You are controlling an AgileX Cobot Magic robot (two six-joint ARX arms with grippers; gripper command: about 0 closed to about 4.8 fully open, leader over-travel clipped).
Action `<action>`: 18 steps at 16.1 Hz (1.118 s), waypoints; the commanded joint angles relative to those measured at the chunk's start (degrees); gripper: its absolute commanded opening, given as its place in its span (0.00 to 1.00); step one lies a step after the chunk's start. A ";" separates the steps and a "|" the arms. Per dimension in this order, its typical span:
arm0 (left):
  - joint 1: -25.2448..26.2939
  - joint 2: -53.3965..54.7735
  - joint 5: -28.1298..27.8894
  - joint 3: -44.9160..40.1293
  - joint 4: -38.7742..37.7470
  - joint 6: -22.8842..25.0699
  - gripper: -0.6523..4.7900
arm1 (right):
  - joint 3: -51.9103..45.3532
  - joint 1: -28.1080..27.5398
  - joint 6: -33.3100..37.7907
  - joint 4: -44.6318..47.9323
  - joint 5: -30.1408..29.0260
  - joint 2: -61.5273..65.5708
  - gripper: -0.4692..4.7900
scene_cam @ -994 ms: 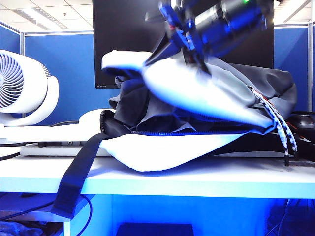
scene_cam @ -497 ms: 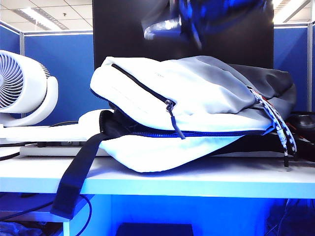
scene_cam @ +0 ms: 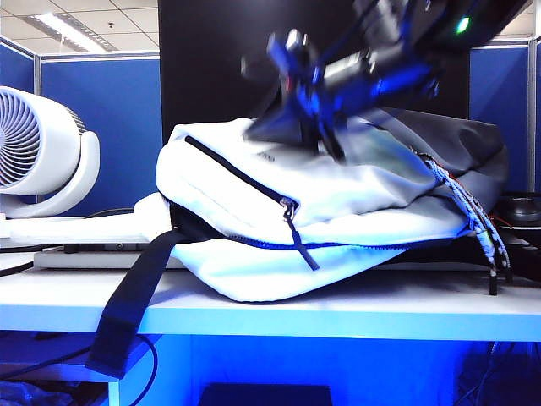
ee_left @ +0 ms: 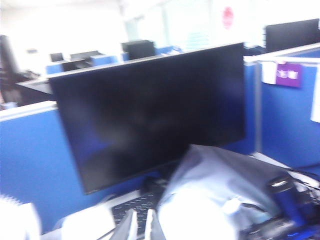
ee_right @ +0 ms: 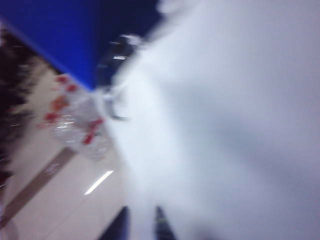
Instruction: Put the gray clothes into the backpack.
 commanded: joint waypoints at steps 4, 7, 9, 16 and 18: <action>0.00 -2.62 0.42 -0.31 -8.20 0.24 0.21 | 0.31 0.24 -4.11 -11.32 -4.13 -25.70 0.49; 0.00 -4.92 1.68 -1.64 -13.35 -0.90 0.11 | 0.31 0.24 -9.35 -24.37 0.09 -41.00 0.08; -0.02 -7.32 2.25 -2.23 -15.54 -2.75 0.11 | 0.31 0.24 -11.91 -33.46 11.61 -49.20 0.08; 0.00 -24.65 2.47 -12.31 -20.92 -15.50 0.11 | -3.67 0.26 -12.37 -56.87 25.31 -69.81 0.08; 0.00 -28.65 2.45 -14.60 -20.96 -17.00 0.11 | -5.29 0.26 -12.39 -60.26 26.80 -74.53 0.08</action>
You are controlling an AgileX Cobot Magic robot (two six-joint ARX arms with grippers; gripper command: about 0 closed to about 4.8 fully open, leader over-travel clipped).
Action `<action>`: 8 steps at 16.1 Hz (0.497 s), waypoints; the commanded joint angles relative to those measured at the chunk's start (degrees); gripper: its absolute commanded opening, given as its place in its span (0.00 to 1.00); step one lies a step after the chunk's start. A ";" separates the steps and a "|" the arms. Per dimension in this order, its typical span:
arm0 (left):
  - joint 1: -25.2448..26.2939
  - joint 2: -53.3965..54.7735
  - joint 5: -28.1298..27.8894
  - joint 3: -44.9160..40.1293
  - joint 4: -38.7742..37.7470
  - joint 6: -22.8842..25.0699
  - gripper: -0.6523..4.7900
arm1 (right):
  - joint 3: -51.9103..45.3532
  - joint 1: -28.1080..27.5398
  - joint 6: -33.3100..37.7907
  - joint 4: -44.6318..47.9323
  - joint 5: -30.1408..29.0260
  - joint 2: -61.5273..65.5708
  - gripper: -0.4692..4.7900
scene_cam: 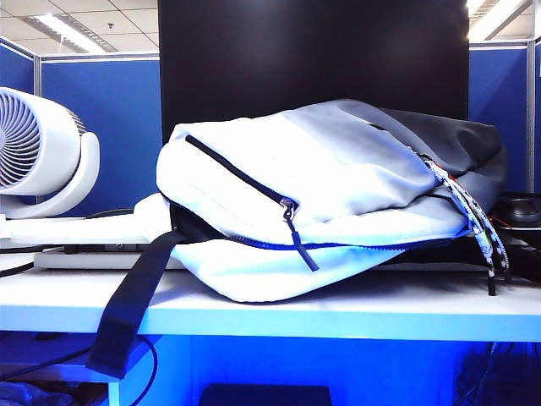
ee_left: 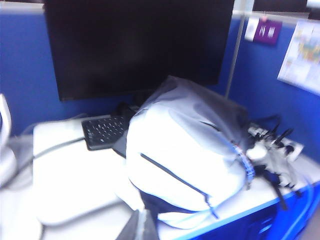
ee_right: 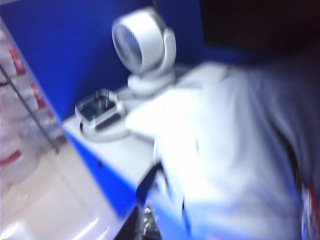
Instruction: Put the gray clothes into the backpack.
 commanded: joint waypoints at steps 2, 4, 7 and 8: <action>0.02 -6.64 0.17 -4.31 0.83 -2.93 0.11 | -3.82 0.00 0.48 -5.20 3.65 -8.98 0.08; 0.02 -9.73 0.20 -7.96 0.50 -3.80 0.11 | -7.13 0.00 0.48 -4.94 5.57 -14.12 0.08; 0.02 -13.92 2.23 -14.47 1.66 -5.11 0.11 | -13.62 -0.02 1.36 -1.44 5.88 -22.91 0.08; 0.02 -15.34 4.33 -17.14 2.93 -5.90 0.11 | -15.72 -0.02 2.29 0.24 5.90 -25.55 0.08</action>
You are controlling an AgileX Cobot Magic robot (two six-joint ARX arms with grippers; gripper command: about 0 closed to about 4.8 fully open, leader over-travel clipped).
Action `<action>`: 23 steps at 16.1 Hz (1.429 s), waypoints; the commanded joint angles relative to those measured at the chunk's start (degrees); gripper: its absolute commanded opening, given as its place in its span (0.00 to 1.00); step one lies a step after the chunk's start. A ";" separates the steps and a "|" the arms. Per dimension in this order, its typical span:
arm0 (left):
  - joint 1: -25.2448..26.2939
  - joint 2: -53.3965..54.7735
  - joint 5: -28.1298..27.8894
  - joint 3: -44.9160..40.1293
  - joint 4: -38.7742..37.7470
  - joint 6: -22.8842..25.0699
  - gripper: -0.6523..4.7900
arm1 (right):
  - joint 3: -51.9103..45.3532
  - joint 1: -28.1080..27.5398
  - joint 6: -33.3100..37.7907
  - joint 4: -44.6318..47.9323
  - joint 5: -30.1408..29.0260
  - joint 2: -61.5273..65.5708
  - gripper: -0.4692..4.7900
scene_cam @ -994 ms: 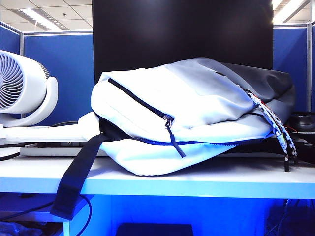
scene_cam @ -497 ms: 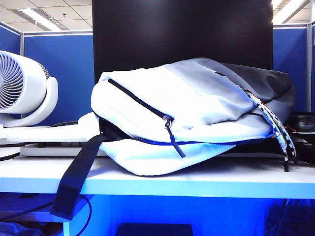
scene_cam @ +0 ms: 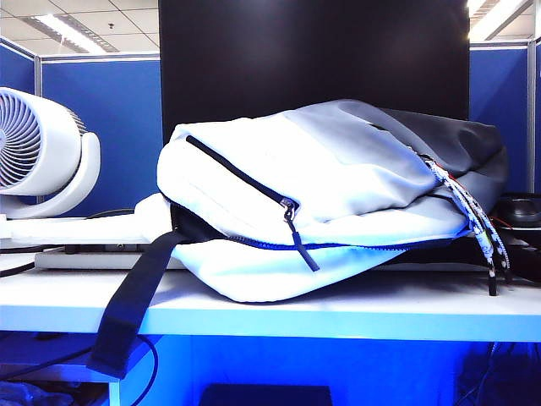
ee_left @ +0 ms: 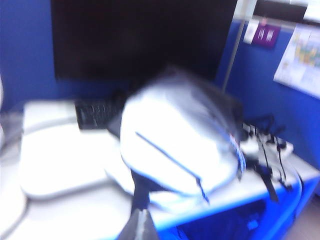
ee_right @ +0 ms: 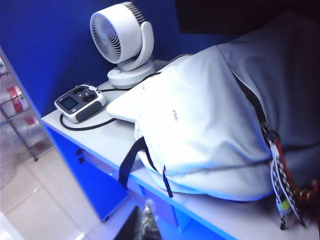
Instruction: Put the gray clothes into the backpack.
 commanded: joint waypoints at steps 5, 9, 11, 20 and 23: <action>0.04 -3.58 15.58 -15.87 14.84 -2.73 0.11 | -11.19 -0.13 2.95 9.14 0.74 -8.85 0.08; 0.02 -3.58 17.92 -26.91 29.90 -2.89 0.11 | -19.50 -0.15 2.71 21.70 3.91 -9.46 0.08; 0.00 -3.58 18.64 -33.48 39.36 -3.80 0.11 | -25.88 -0.17 2.71 33.55 8.15 -9.38 0.08; 0.02 -3.58 12.94 -55.43 62.77 -3.78 0.11 | -43.23 -0.15 -0.28 52.94 23.06 -9.38 0.08; 0.02 -3.58 12.94 -56.89 61.92 -4.50 0.11 | -43.23 -0.15 -0.28 51.49 23.02 -9.38 0.08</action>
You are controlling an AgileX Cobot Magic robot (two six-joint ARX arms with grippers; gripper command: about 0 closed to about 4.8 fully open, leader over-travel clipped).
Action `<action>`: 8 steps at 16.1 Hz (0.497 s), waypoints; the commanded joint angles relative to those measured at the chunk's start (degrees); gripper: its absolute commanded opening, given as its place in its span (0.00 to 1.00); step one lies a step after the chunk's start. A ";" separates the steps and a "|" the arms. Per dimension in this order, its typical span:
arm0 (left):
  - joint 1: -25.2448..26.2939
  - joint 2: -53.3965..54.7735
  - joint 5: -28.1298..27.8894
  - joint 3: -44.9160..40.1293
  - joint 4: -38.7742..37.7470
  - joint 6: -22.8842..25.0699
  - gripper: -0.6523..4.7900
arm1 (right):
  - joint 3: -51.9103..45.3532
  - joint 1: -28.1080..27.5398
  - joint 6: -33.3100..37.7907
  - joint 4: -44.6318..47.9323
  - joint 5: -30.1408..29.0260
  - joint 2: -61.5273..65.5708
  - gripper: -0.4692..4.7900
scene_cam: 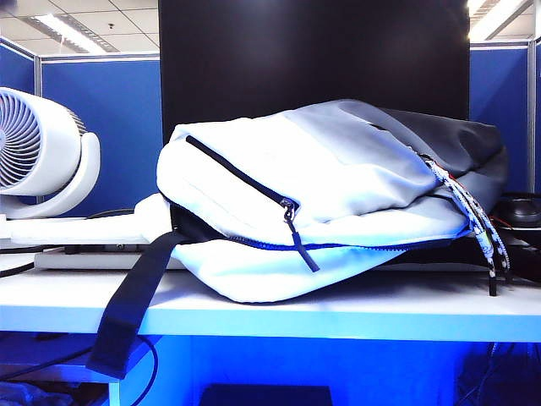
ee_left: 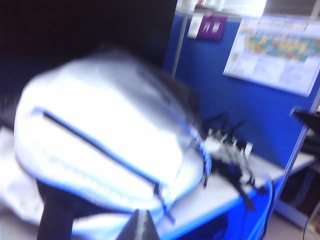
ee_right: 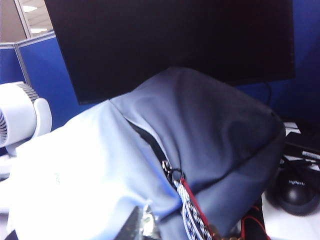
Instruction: Put the gray clothes into the backpack.
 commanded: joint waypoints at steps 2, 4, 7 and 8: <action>0.00 -0.15 -0.11 -0.31 -0.39 -0.57 0.11 | 0.24 -0.02 -0.20 -2.12 0.24 0.02 0.08; 0.00 -0.15 0.46 -0.31 -0.87 -0.57 0.11 | 0.24 0.00 -0.20 -3.21 0.26 0.02 0.08; 0.00 -0.15 0.46 -0.31 -0.98 -0.57 0.11 | 0.24 0.00 -0.20 -4.24 0.26 0.02 0.08; 0.00 -0.15 0.46 -0.31 -0.98 -0.57 0.11 | 0.24 0.00 -0.20 -4.74 0.26 0.02 0.08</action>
